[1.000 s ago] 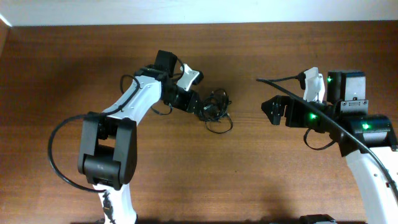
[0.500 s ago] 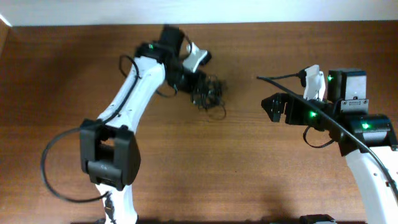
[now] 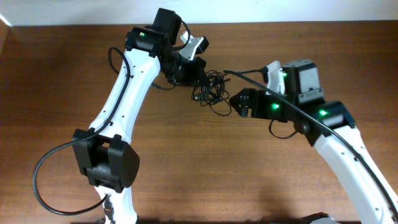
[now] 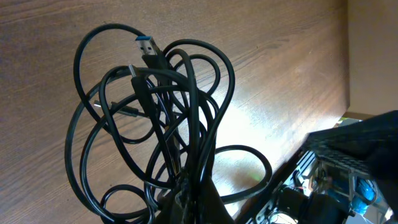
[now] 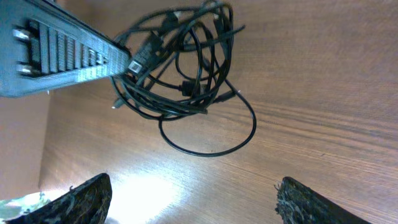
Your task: Untangle cables
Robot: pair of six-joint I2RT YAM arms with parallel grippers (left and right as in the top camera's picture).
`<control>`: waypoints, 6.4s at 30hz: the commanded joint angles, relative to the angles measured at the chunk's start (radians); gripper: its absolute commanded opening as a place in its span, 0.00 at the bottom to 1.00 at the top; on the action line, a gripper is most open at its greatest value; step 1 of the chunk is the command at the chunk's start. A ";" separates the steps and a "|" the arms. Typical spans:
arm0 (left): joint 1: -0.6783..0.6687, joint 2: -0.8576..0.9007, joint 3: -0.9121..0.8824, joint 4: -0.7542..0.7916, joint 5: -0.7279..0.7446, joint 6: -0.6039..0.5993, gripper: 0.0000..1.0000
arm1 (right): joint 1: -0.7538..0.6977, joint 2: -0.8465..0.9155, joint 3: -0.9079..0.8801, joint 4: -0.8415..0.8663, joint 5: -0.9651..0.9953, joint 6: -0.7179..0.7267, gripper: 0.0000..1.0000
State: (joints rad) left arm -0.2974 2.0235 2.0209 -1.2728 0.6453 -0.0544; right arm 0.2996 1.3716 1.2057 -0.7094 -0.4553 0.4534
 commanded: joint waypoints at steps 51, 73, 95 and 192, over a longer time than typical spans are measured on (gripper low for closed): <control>-0.012 -0.015 0.013 0.148 -0.164 -0.066 0.00 | 0.035 0.287 0.017 0.456 -0.143 0.875 0.32; -0.142 0.003 0.009 0.231 -0.504 -0.249 0.00 | -0.090 0.337 0.017 0.534 -0.180 0.925 0.52; -0.104 0.008 0.009 0.161 -0.645 -0.311 0.02 | -0.175 0.237 0.011 0.207 -0.140 0.201 0.04; -0.039 -0.025 0.494 -0.138 0.364 0.171 0.00 | -0.175 0.073 0.013 0.013 -0.003 0.073 0.56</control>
State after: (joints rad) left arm -0.3408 2.0136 2.4969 -1.4239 0.9104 0.1146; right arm 0.1223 1.3918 1.2194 -0.7181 -0.4274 0.5385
